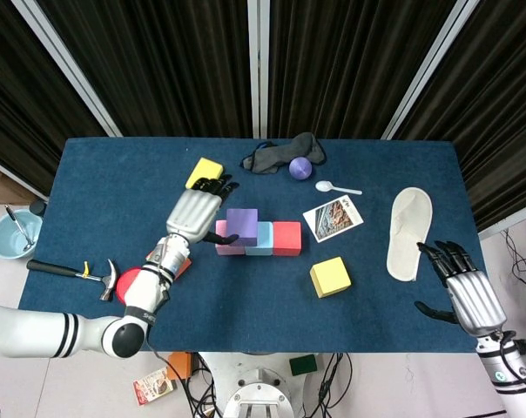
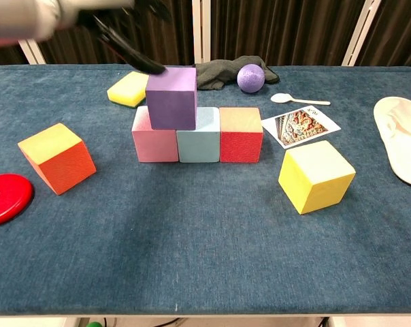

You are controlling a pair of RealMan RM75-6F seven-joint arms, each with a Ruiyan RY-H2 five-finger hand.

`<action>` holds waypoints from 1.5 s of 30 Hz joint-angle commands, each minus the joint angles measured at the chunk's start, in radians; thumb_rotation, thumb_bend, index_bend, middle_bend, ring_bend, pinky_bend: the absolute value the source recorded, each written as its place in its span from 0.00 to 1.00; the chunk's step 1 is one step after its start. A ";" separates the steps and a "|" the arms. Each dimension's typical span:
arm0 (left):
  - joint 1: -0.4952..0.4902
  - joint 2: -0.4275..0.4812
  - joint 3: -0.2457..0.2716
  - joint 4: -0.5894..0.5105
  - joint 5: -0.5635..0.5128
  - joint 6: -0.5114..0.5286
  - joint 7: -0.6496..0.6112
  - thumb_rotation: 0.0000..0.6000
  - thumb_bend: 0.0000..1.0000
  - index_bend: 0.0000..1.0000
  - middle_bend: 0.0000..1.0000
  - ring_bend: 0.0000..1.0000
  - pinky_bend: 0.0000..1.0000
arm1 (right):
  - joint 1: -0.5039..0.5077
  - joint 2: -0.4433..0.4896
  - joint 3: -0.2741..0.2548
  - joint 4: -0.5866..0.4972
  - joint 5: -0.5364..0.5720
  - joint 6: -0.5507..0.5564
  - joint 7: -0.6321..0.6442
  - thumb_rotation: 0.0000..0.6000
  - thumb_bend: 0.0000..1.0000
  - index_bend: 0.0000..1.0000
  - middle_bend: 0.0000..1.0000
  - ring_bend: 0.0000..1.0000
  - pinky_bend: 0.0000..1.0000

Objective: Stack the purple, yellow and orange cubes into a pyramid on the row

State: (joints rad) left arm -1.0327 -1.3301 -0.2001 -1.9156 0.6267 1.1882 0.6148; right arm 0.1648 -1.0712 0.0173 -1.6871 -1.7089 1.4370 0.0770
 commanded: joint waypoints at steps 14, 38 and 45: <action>0.229 0.141 0.062 -0.029 0.166 0.085 -0.183 0.72 0.12 0.12 0.08 0.11 0.12 | 0.341 -0.104 0.052 -0.022 0.143 -0.541 -0.248 1.00 0.13 0.09 0.15 0.09 0.14; 0.331 0.133 0.088 -0.022 0.289 0.049 -0.216 0.74 0.12 0.12 0.08 0.11 0.12 | 0.401 -0.143 0.136 -0.084 0.295 -0.479 -0.241 1.00 0.34 0.53 0.45 0.23 0.21; 0.365 0.137 0.091 -0.039 0.329 0.063 -0.230 0.73 0.12 0.12 0.08 0.11 0.12 | 0.509 -0.057 0.270 -0.237 0.616 -0.561 -0.335 1.00 0.34 0.54 0.44 0.23 0.21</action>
State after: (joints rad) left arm -0.6707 -1.1940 -0.1096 -1.9523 0.9524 1.2488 0.3867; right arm 0.6126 -1.1707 0.2155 -1.8538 -1.2436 0.9147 -0.2096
